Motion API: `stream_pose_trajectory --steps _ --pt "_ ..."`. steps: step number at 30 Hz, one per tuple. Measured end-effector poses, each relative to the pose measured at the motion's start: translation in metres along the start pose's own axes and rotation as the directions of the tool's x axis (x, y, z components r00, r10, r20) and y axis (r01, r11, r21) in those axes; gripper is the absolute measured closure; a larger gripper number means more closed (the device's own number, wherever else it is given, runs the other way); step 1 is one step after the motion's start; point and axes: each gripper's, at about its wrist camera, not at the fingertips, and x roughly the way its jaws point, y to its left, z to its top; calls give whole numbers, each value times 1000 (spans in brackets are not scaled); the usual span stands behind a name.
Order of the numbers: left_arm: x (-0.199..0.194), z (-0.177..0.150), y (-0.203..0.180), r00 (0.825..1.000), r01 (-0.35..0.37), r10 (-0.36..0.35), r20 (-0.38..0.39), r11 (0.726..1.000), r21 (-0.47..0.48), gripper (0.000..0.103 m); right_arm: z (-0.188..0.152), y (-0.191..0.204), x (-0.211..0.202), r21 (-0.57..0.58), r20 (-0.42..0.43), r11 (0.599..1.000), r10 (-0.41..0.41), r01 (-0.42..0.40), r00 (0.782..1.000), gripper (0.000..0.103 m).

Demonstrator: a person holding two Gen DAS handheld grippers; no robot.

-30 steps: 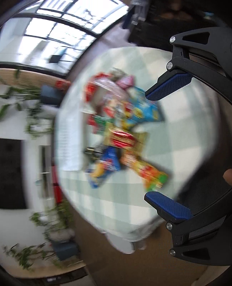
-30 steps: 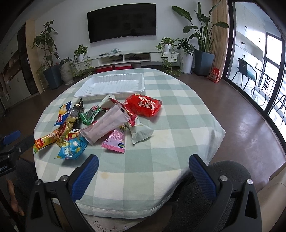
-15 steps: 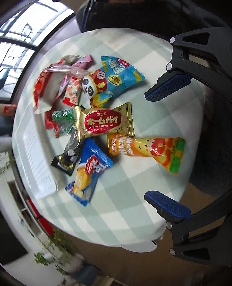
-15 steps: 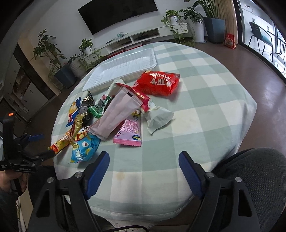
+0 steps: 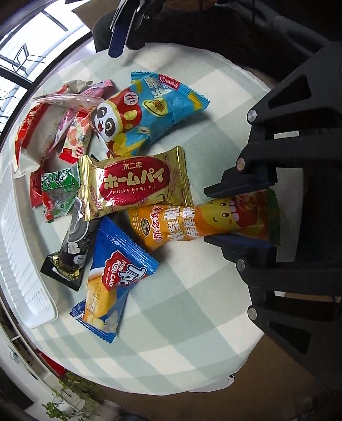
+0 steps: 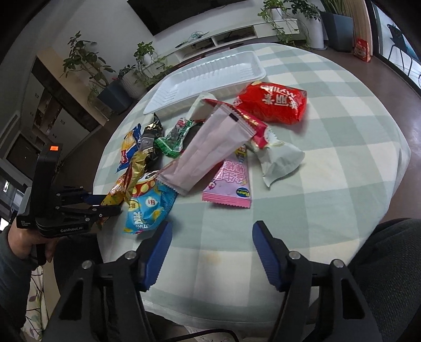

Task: Organize snacks
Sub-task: 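Grasp the orange-yellow stick packet with the left tool while the right tool grasps the blue panda packet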

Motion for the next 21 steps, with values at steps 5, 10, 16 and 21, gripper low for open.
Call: stream_pose_trajectory --steps 5,10,16,21 --pt "-4 1 9 999 24 -23 27 1000 -20 82 10 30 4 -71 -7 995 64 -64 998 36" --pt "-9 -10 12 998 39 -37 58 999 -33 82 17 55 21 -103 -58 987 121 -126 991 36" --pt "-14 -25 14 992 75 -69 102 996 -48 82 29 62 49 -79 -128 992 92 -103 987 36" --pt "-19 -38 14 988 101 -95 121 994 -45 86 35 66 65 -75 -158 995 53 -65 986 36"
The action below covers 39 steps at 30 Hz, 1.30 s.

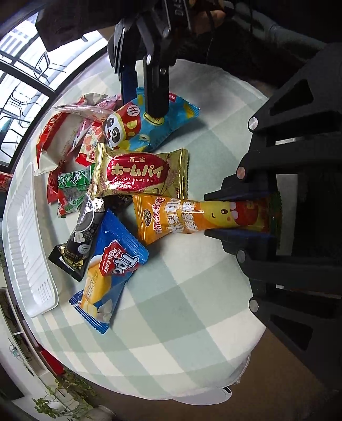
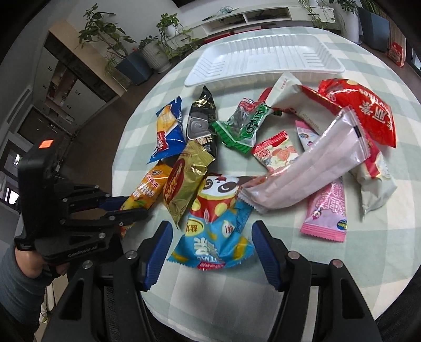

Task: Organize snacks
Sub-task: 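Grasp the orange-yellow stick packet with the left tool while the right tool grasps the blue panda packet, then carry both packets over the white tray and release them inside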

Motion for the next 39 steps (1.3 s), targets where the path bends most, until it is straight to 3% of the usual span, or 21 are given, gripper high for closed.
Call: stream_pose_trajectory --steps 2,4,10,19,25,35,39 --pt "-1 -1 1 1000 4 -3 6 1000 -4 87 4 0 7 -3 -9 1000 -14 14 1000 38" --pt "-1 -1 2 1000 4 -4 4 1000 -6 87 4 -1 12 -6 -27 1000 -2 2 1000 50" --pt "2 -2 2 1000 7 -7 -11 1000 -9 88 -2 -6 9 -7 -18 1000 25 -25 1000 60" --pt "-3 -6 8 1000 28 -28 8 998 -53 88 -21 -15 -13 12 10 996 83 -83 997 62" --pt "-13 -6 11 997 56 -51 54 994 -93 88 -16 -19 -33 21 88 987 156 -159 984 62" --pt "-34 -5 25 982 127 -97 165 976 -179 88 -7 -49 -57 85 171 970 209 -226 963 62" --pt "-43 -2 23 964 197 -157 214 964 -179 88 -5 -61 -64 117 191 961 226 -251 955 62"
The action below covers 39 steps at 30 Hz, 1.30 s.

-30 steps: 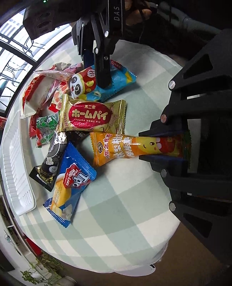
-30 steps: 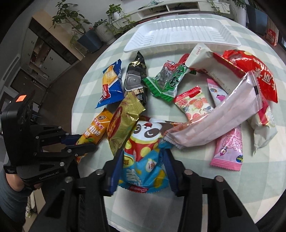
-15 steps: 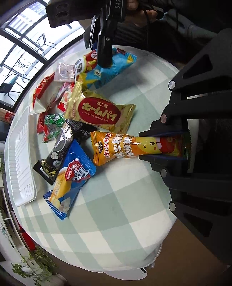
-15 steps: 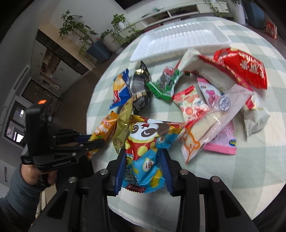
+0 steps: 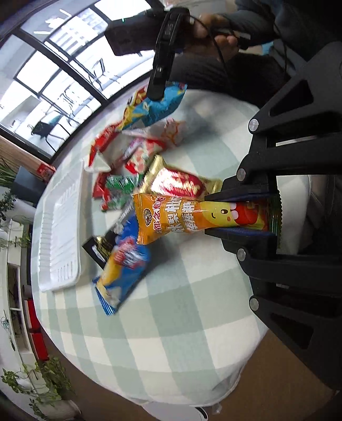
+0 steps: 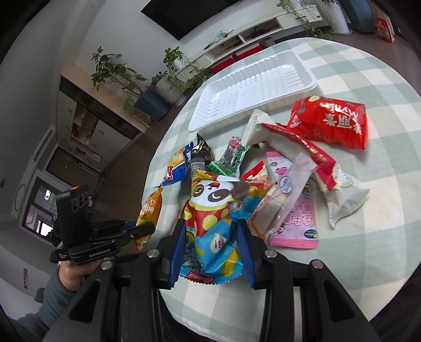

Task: Organize snacks
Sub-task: 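Carry both packets over the white tray and release them inside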

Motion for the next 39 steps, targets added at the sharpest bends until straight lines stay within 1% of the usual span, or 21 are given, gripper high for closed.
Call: stream_pose_trajectory --steps 5,8,11,13,16,19,21,23,26,28,30,32,35,39 --pt "-3 7 -13 999 53 -53 11 999 2 88 10 -11 -15 14 46 1000 -14 13 999 62" --pt "-3 8 -20 996 85 -85 15 996 3 88 14 -21 -22 33 62 999 -19 17 998 62" --pt "-4 13 -21 992 123 -122 29 992 -16 88 17 -30 -28 50 70 999 -26 23 997 62" --pt "-5 19 -16 989 142 -141 49 989 -35 88 19 -36 -28 59 71 998 -31 27 997 62" --pt "-12 35 -5 984 152 -145 101 986 -69 88 23 -47 -36 69 87 997 -43 37 995 62" --pt "-20 64 5 981 125 -113 155 989 -74 88 40 -59 -49 84 116 995 -57 47 992 62" --pt "-23 89 8 978 118 -104 179 991 -68 88 57 -63 -59 67 146 994 -90 81 985 62" --pt "-23 120 9 976 97 -84 200 994 -52 88 80 -68 -66 60 174 992 -120 111 977 62" --pt "-18 160 15 973 90 -75 219 994 -59 88 123 -75 -68 58 210 989 -146 137 967 62" --pt "-6 191 21 976 81 -64 208 994 -71 88 153 -76 -60 38 213 984 -177 173 961 62" --pt "12 220 28 981 67 -49 188 994 -90 88 180 -73 -45 5 198 985 -173 175 965 62" --pt "35 239 34 987 63 -46 152 992 -110 88 204 -69 -20 -35 152 983 -171 179 973 62" --pt "68 255 40 995 29 -18 97 993 -111 88 228 -65 17 -83 79 981 -171 178 982 62" --pt "106 259 50 999 11 -7 40 992 -126 88 237 -58 67 -148 -19 970 -198 193 980 62"
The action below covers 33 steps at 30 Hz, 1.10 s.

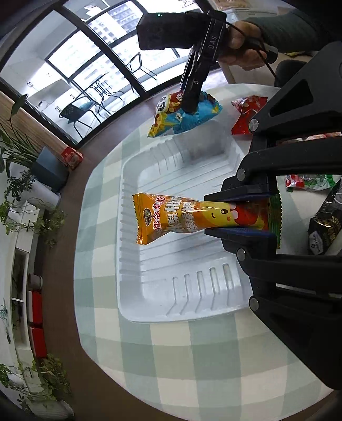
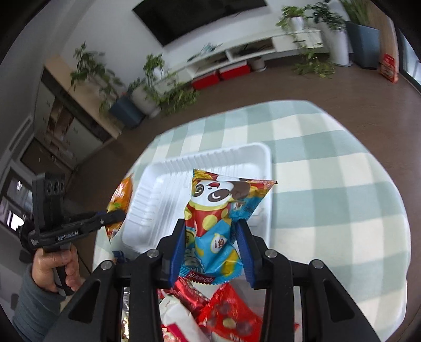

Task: Organize snacks
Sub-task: 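Carry both packets over the white tray and release them inside, then lift both tools away from the tray back over the pile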

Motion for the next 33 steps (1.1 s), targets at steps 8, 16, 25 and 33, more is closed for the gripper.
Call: stream_pose_trajectory --steps 8,16,25,33 --pt "54 1 3 997 -36 37 -72 999 8 88 5 16 52 -81 -78 995 -63 57 995 62" --pt "74 -4 -6 994 -55 57 -89 998 24 88 1 9 72 -76 -94 994 -86 79 992 62" --pt "72 -6 -9 994 -72 74 -74 997 37 88 0 9 76 -82 -87 993 -87 79 992 62" --pt "61 -7 -9 994 -103 104 -31 994 24 83 3 3 64 -36 -64 997 -68 66 996 53"
